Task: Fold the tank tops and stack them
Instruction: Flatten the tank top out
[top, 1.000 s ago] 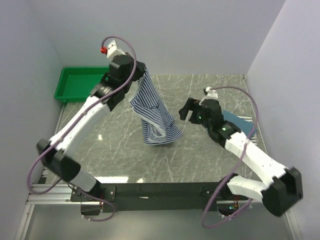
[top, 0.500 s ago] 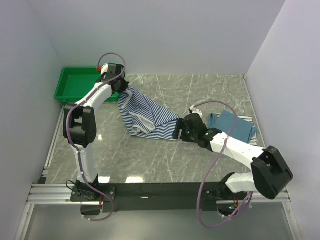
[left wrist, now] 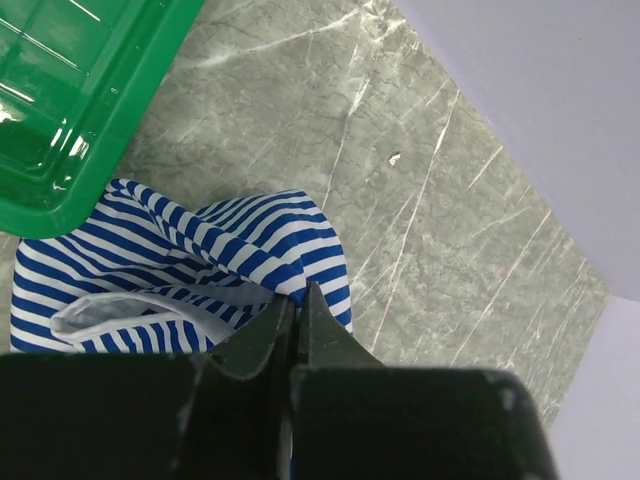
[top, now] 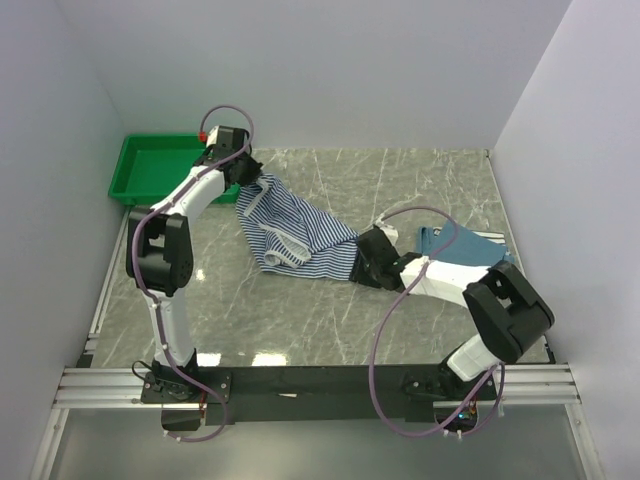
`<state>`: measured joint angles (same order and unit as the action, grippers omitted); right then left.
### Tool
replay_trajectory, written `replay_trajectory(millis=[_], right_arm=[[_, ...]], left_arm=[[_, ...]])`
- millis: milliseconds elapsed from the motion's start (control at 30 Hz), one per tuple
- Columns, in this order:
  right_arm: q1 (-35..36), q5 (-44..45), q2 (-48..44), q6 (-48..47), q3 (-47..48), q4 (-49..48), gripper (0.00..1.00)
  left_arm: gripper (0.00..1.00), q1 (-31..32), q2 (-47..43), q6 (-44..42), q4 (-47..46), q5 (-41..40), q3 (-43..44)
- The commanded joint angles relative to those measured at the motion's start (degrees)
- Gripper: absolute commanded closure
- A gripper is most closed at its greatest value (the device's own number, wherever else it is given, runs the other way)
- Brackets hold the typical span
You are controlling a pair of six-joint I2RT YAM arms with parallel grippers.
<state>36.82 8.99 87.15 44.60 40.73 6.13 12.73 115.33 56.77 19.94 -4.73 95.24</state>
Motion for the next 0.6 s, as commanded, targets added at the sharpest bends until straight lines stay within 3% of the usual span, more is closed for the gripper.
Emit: replay_trajectory(millis=[0, 67, 100, 167, 300, 400, 567], right_arm=[[-0.08, 3.57, 1.7, 1.19, 2.68, -2.17, 0.56], [-0.08, 4.62, 3.27, 0.84, 3.91, -2.09, 0.64], [-0.17, 5.06, 3.63, 0.32, 4.35, -1.39, 0.82], [-0.17, 6.29, 3.55, -0.3, 5.32, -0.07, 0.99], [-1.4, 12.42, -3.72, -3.72, 5.59, 7.72, 1.0], [-1.57, 17.09, -15.32, -6.35, 6.2, 14.59, 1.0], [-1.66, 17.82, -31.06, -9.44, 11.46, 23.38, 1.0]], left_arm=[[0.99, -0.25, -4.41, 0.27, -1.93, 1.39, -0.23], [0.99, -0.25, -4.58, 0.35, -1.84, 1.74, -0.32], [1.0, -0.25, -4.59, 0.36, -2.01, 1.92, -0.41], [1.0, -0.25, -5.02, 0.09, -2.02, 2.53, -0.58], [0.99, -0.16, -6.69, -0.7, -2.02, 3.32, -0.15], [0.99, 0.01, -8.8, -0.96, -0.96, 2.36, 1.43], [1.0, 0.1, -13.89, 1.14, 0.28, -3.43, 4.25]])
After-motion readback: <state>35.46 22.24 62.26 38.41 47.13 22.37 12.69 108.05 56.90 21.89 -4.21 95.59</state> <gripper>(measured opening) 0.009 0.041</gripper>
